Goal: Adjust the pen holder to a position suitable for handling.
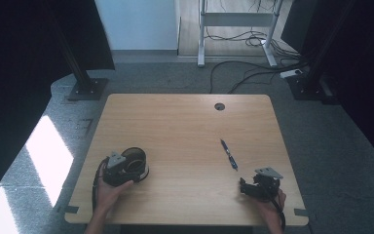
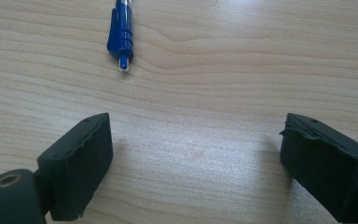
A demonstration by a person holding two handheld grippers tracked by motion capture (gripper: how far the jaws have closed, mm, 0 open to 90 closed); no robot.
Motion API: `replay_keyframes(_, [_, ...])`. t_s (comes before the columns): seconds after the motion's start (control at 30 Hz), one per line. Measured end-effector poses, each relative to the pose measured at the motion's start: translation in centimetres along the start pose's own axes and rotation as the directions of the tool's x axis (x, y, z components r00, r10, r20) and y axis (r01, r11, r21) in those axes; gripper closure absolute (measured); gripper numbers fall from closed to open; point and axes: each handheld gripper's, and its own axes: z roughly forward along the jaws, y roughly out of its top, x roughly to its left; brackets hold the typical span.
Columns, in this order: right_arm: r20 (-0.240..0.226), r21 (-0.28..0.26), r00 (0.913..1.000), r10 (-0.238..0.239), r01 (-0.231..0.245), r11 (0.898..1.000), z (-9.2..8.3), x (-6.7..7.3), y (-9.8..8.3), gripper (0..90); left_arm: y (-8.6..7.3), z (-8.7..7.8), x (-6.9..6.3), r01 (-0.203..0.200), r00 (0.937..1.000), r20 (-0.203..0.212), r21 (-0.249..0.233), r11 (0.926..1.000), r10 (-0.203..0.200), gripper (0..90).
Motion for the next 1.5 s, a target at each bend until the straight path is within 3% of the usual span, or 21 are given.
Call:
replay_keyframes(0.37, [0.0, 0.001, 1.0, 0.002, -0.002, 1.0, 0.0, 0.0, 0.0, 8.7, -0.3, -0.3, -0.3, -0.017, 0.9995, -0.026, -0.018, 0.9997, 0.017, 9.6])
replay_keyframes(0.83, [0.0, 0.0, 1.0, 0.003, -0.003, 1.0, 0.0, 0.0, 0.0, 9.2, -0.4, -1.7, -0.5, -0.007, 0.9997, -0.023, -0.055, 0.9985, 0.006, 9.7])
replay_keyframes(1.03, [0.003, -0.002, 1.0, 0.005, -0.005, 1.0, 0.0, 0.0, 0.0, 9.9, -0.7, -2.3, -0.7, 0.008, 0.9989, -0.046, -0.062, 0.9981, -0.011, 9.7])
replay_keyframes(1.13, [0.003, -0.003, 1.0, 0.006, -0.006, 1.0, 0.0, 0.0, 0.0, 10.0, -0.6, -2.7, -0.9, 0.009, 0.9995, -0.029, -0.072, 0.9973, -0.011, 9.7])
replay_keyframes(1.37, [0.005, -0.004, 1.0, 0.008, -0.008, 1.0, -0.1, 0.0, 0.0, 10.7, 0.8, -3.6, -1.7, 0.033, 0.998, -0.049, -0.116, 0.9927, -0.039, 9.7])
replay_keyframes(1.5, [0.008, -0.005, 0.9999, 0.009, -0.008, 1.0, 0.0, 0.0, 0.0, 11.0, 1.9, -2.9, -2.2, 0.029, 0.999, -0.032, -0.103, 0.9943, -0.032, 9.7])
